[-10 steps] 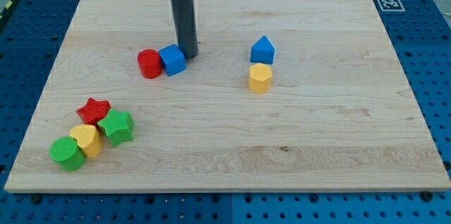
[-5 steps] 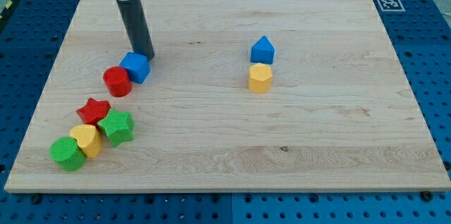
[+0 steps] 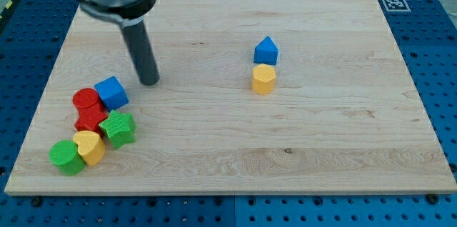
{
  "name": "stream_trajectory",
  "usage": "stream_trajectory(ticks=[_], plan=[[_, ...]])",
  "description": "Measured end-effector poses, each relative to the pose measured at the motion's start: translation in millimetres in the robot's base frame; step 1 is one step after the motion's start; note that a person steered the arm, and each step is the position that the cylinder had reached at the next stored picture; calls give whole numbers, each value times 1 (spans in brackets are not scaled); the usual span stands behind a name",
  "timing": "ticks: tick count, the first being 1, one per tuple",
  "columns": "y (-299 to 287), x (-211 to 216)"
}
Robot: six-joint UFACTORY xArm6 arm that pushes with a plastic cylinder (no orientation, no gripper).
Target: Move the red circle into the red star with the help of blue cube
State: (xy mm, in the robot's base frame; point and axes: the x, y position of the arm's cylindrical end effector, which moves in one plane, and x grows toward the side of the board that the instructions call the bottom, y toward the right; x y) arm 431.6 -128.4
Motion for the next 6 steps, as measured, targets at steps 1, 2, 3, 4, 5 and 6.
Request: stream_trajectory(ticks=[1, 2, 3, 4, 5, 6], plan=[[-27, -30], [-88, -38], [-109, -29], [-109, 1], [-108, 25], [-107, 26]])
